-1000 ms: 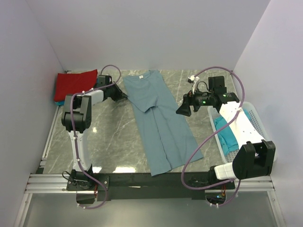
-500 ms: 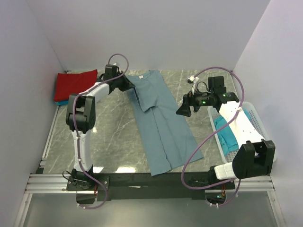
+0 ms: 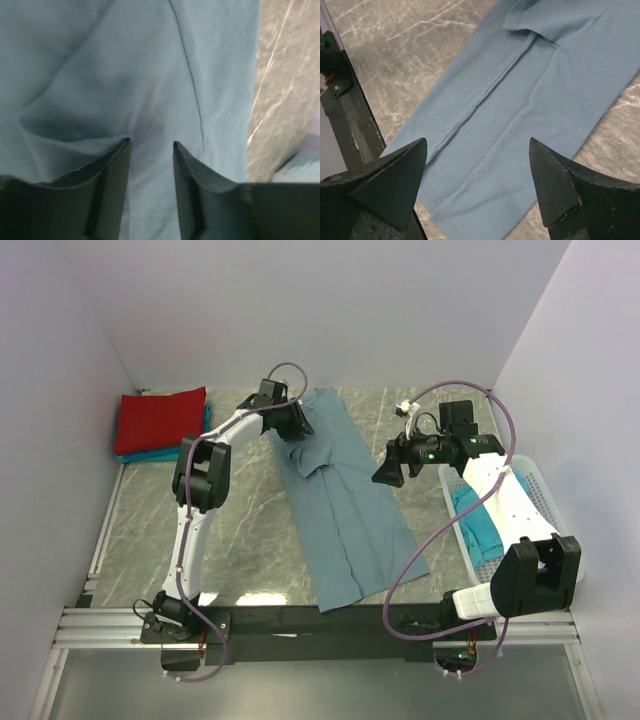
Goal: Fold and stack the t-shirts
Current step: Fold the tshirt
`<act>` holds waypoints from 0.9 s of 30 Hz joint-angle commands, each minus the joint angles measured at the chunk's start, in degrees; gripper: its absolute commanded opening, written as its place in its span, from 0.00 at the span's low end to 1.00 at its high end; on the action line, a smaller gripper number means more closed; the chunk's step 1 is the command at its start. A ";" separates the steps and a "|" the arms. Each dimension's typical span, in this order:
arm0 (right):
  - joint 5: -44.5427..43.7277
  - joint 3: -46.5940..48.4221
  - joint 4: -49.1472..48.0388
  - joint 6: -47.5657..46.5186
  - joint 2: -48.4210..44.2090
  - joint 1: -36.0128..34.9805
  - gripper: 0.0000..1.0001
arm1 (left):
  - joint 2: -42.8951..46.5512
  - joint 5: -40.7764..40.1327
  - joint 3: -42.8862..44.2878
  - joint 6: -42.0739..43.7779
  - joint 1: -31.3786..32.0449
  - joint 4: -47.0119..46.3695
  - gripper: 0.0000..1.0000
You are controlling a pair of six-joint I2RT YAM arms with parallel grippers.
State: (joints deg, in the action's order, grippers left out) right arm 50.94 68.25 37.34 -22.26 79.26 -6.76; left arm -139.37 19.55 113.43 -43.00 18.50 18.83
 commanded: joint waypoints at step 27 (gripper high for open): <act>14.28 -19.74 13.63 -61.01 -16.43 0.70 0.96 | 68.51 15.24 -61.81 42.37 15.58 -16.61 0.91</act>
State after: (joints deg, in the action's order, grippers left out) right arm 58.46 46.63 32.71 -54.70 59.31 -6.22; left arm -80.20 26.61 55.90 -13.10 28.88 4.95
